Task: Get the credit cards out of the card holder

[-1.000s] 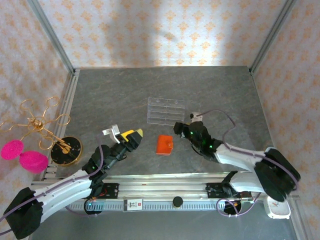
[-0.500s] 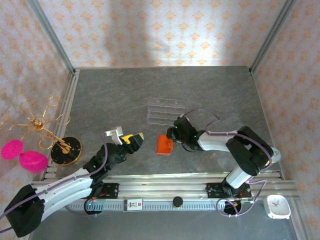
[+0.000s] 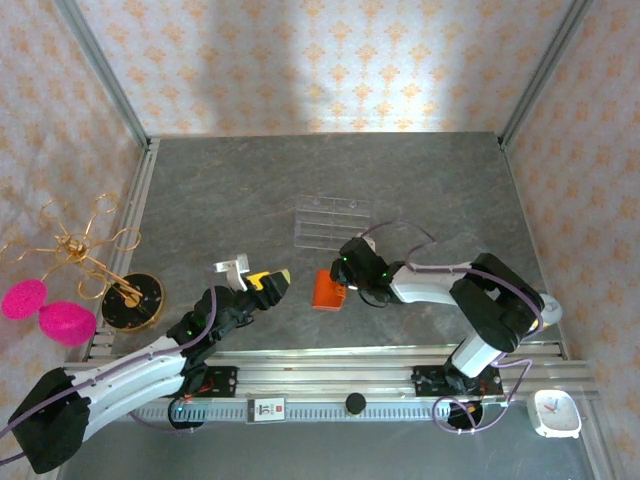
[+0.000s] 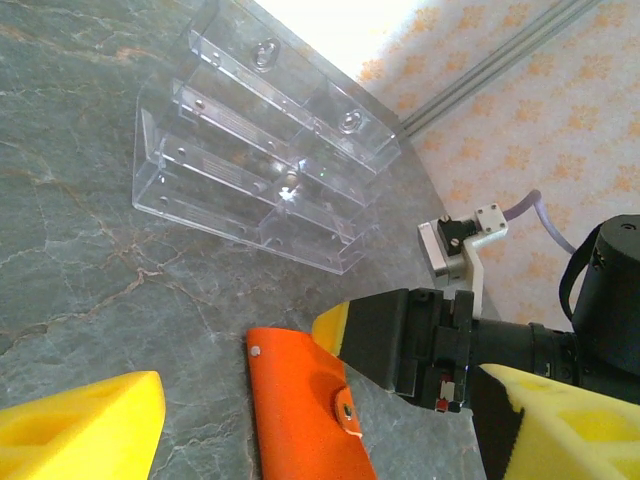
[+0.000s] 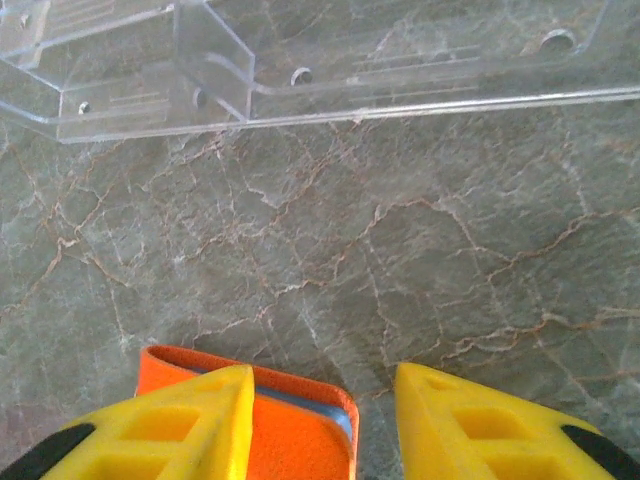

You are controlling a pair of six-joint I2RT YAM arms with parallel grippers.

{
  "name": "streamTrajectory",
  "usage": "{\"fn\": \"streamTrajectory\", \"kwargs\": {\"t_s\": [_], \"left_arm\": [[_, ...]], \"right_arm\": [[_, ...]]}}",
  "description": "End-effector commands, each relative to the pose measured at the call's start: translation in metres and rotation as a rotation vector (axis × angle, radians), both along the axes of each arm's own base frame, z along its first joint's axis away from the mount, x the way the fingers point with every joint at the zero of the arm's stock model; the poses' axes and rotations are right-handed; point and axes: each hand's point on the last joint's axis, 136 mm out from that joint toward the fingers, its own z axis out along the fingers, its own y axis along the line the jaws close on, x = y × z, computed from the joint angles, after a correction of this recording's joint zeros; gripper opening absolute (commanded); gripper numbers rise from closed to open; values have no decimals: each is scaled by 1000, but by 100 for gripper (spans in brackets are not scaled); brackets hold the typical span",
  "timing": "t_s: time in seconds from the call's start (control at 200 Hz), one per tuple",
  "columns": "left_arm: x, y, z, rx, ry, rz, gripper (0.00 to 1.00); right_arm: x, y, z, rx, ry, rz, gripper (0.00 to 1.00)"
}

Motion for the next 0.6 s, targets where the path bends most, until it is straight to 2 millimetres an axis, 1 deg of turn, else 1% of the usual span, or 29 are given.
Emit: {"fn": "streamTrajectory", "kwargs": {"t_s": [0.0,0.125,0.21,0.295,0.32,0.385,0.596], "left_arm": [[-1,-8,11,-15,-30,-39,79],[-3,-13,12,-19,-31,-65,79],[-5,-17,11,-20,-27,-89,79],[-7,-22,10,-29,-23,-120,79],[-8,-23,11,-34,-24,-127,79],[-10,-26,13,-47,-32,-146,79],[-19,-38,33,-133,-109,-231,82]], "right_arm": [[-17,-1,-18,-44,80,29,39],[-19,3,-20,-61,78,69,30],[-21,5,-20,-70,68,99,22],[-19,6,-14,-74,31,133,5],[-18,7,-9,-69,10,147,0],[-15,12,4,-48,-42,185,0],[-10,30,52,5,-199,318,0]]}}
